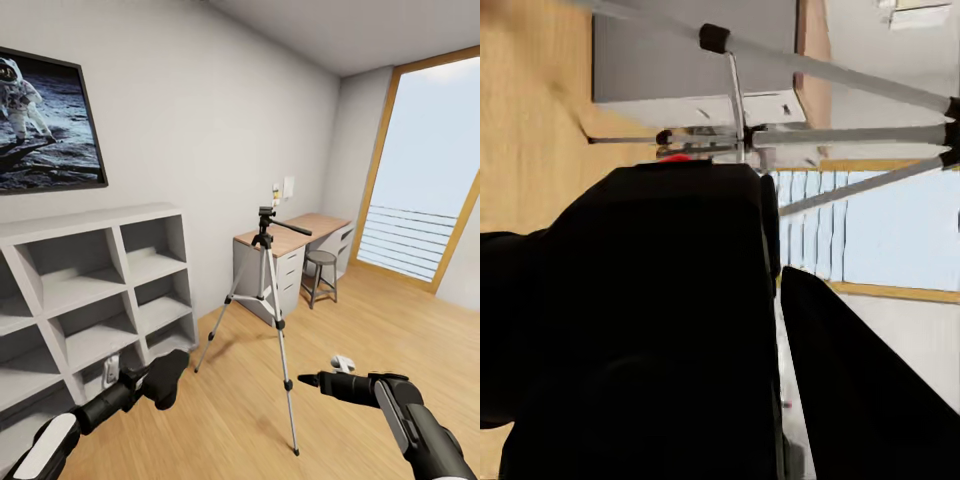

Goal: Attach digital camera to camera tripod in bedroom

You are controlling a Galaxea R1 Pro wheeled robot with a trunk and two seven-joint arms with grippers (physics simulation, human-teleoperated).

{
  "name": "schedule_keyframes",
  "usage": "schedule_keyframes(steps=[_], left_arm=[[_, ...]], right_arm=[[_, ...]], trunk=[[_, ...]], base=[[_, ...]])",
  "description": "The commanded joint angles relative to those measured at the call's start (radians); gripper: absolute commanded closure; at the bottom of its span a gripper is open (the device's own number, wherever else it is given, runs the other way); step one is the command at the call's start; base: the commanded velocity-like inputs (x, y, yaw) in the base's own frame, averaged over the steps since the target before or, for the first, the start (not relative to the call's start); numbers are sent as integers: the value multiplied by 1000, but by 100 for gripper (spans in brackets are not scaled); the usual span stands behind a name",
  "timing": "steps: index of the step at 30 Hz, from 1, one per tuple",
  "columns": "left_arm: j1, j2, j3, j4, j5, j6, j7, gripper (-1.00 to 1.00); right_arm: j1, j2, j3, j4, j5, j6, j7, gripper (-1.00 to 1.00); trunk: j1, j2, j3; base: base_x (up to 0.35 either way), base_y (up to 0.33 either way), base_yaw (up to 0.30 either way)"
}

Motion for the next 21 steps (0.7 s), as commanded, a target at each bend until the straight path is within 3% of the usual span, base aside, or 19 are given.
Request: schedule_keyframes(steps=[1,4,6,7,10,11,12,14,15,16,17,18,19,20,21], left_arm=[[-1,1,1,42,13,6,5,100],[-1,10,-4,223,-17,1,30,100],[-1,13,-6,283,-49,0,35,100],[-1,15,-7,337,-95,-4,39,100],[-1,15,-8,409,-188,-24,42,100],[-1,13,-8,457,-269,-56,44,100],[-2,5,-8,545,-427,-136,47,100],[-2,-7,-10,600,-511,-184,48,100],[-1,-24,-13,666,-595,-235,49,100],[-1,-54,-15,772,-713,-313,49,100],[-1,-65,-15,804,-747,-340,50,100],[-1,-88,-17,854,-810,-394,50,100],[-1,-98,-17,871,-839,-420,51,100],[0,-118,-18,895,-890,-466,53,100],[1,-128,-18,903,-913,-487,54,100]], right_arm=[[-1,-6,-1,23,8,-2,-1,-100],[-1,-35,-2,159,84,-50,-4,-100],[-1,-44,-2,230,113,-79,-5,-100],[-1,-51,-3,306,140,-119,-7,-100],[-1,-58,-2,421,174,-197,-11,-100],[-1,-60,-1,500,195,-263,-22,-100],[-1,-62,3,638,230,-379,-67,-100],[-1,-60,4,712,250,-434,-109,-100],[-1,-57,5,794,273,-490,-165,-100],[-1,-54,6,930,307,-587,-260,-100],[-1,-53,6,973,316,-625,-293,-100],[-3,-52,7,1039,331,-704,-357,-100],[-4,-51,7,1061,336,-742,-387,-100],[-6,-50,6,1090,344,-808,-441,-100],[-6,-49,6,1101,347,-833,-464,-100]], trunk=[[-4,6,2],[-15,27,11],[-23,41,18],[-27,48,21],[-38,69,30],[-42,76,33],[-46,83,36],[-54,97,43],[-57,104,46],[-61,111,49],[-65,118,52],[-69,125,55],[-73,132,58],[-77,139,61],[-80,146,65]], base=[[0,0,0],[0,0,0],[0,0,0],[0,0,0],[0,0,0],[0,0,0],[0,0,0],[0,0,0],[0,0,0],[0,0,0],[0,0,0],[0,0,0],[0,0,0],[0,0,0],[0,0,0]])
